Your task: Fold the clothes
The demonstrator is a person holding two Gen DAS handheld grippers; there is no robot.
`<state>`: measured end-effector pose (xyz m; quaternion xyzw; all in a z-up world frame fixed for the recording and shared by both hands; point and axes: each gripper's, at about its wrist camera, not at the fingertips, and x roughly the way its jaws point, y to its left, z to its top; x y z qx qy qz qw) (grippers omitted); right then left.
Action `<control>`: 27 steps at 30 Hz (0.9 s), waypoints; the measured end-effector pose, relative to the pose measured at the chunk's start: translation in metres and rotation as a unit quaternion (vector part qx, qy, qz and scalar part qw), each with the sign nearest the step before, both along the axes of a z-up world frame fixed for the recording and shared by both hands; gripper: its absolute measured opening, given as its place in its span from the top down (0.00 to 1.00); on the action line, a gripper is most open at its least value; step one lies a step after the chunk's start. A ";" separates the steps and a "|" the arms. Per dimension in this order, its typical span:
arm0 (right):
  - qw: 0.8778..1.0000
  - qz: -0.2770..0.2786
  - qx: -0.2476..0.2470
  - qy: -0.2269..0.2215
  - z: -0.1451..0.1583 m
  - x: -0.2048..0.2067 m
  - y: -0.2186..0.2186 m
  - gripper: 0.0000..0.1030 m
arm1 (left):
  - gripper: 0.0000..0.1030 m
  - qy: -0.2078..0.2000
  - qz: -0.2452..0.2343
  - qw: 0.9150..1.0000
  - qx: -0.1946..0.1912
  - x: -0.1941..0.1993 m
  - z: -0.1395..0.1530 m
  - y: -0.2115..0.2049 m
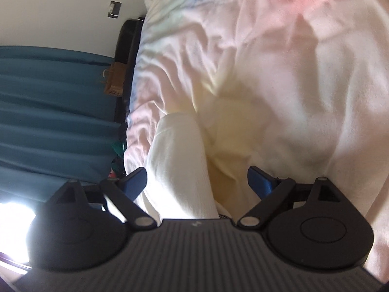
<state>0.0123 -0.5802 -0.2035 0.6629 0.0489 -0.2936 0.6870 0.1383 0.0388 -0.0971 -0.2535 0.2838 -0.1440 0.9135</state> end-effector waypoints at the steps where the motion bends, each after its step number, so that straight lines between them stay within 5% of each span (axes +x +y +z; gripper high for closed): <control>1: 1.000 0.000 -0.004 -0.007 0.000 0.000 -0.002 0.30 | 0.49 0.003 0.004 1.000 -0.003 0.001 0.000 0.002; 3: 1.000 0.001 -0.014 -0.015 0.000 0.003 -0.005 0.37 | 0.49 0.010 0.013 1.000 -0.012 0.002 -0.001 0.007; 5: 1.000 -0.005 -0.025 -0.001 0.002 0.024 -0.018 0.59 | 0.49 0.015 0.021 0.999 -0.021 0.003 -0.002 0.011; 10: 1.000 -0.012 0.006 0.007 -0.012 0.034 -0.041 0.92 | 0.49 0.017 0.029 0.999 -0.031 0.004 -0.001 0.015; 18: 0.991 0.056 -0.120 0.005 0.035 0.060 -0.030 0.93 | 0.49 0.010 0.019 0.999 -0.025 0.006 -0.001 0.009; 27: 0.978 0.095 -0.185 0.024 0.056 0.066 -0.005 0.90 | 0.48 -0.003 0.013 1.000 -0.013 0.003 0.005 0.003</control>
